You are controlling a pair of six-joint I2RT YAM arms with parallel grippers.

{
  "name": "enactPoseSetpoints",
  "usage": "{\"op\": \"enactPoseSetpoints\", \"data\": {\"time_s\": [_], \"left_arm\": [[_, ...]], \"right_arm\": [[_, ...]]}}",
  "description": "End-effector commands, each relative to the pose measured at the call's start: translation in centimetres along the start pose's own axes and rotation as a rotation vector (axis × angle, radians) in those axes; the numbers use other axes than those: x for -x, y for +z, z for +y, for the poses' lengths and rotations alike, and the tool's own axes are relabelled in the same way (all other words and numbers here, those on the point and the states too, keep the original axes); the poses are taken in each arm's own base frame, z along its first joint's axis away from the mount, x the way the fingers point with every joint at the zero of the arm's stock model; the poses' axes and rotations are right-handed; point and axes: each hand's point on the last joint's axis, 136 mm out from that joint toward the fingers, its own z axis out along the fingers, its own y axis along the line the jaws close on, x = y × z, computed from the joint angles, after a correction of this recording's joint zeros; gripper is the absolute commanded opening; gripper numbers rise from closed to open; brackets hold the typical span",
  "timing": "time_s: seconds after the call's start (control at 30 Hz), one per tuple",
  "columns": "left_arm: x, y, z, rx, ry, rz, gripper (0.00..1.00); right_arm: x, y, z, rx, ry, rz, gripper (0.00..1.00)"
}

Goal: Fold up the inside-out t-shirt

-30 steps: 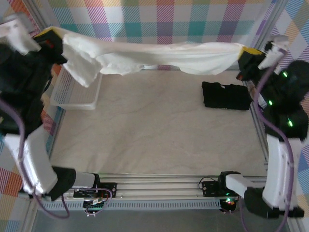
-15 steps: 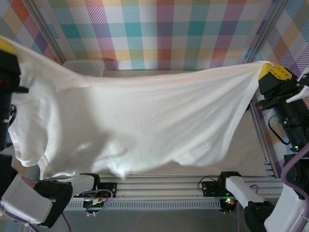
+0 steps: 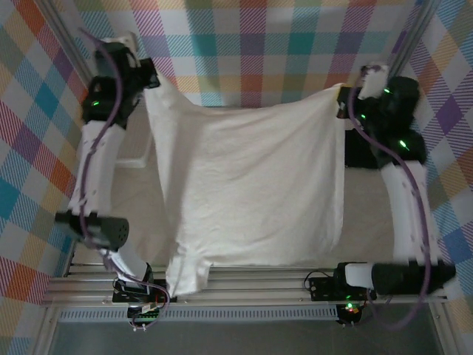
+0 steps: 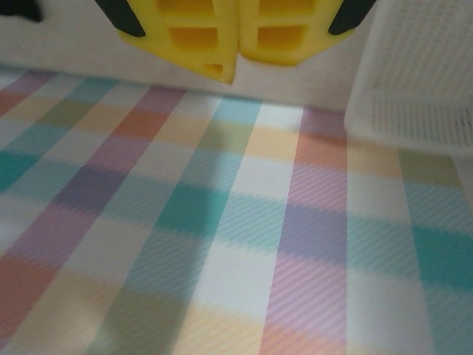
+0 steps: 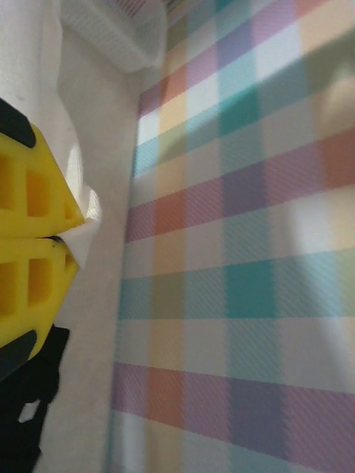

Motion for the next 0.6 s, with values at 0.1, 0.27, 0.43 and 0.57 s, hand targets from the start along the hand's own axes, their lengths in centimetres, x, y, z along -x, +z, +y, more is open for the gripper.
{"op": "enactPoseSetpoints", "data": {"time_s": [0.1,0.27,0.43,0.57], "left_arm": [[-9.5,17.7,2.3,0.026,-0.054,0.134,0.12],[-14.4,23.3,2.0,-0.017,-0.142,0.245,0.40],[-16.1,21.7,1.3,-0.022,-0.159,0.345,0.50],[-16.6,17.6,0.2,-0.053,-0.192,0.317,0.57]], "right_arm": [[-9.2,19.6,-5.2,-0.010,0.100,0.169,0.10],[-14.1,27.0,-8.2,-0.104,0.124,0.317,0.35],[-16.0,24.8,-6.1,-0.097,0.052,0.372,0.42],[-19.3,20.2,-3.9,-0.064,0.080,0.471,0.50]]}}
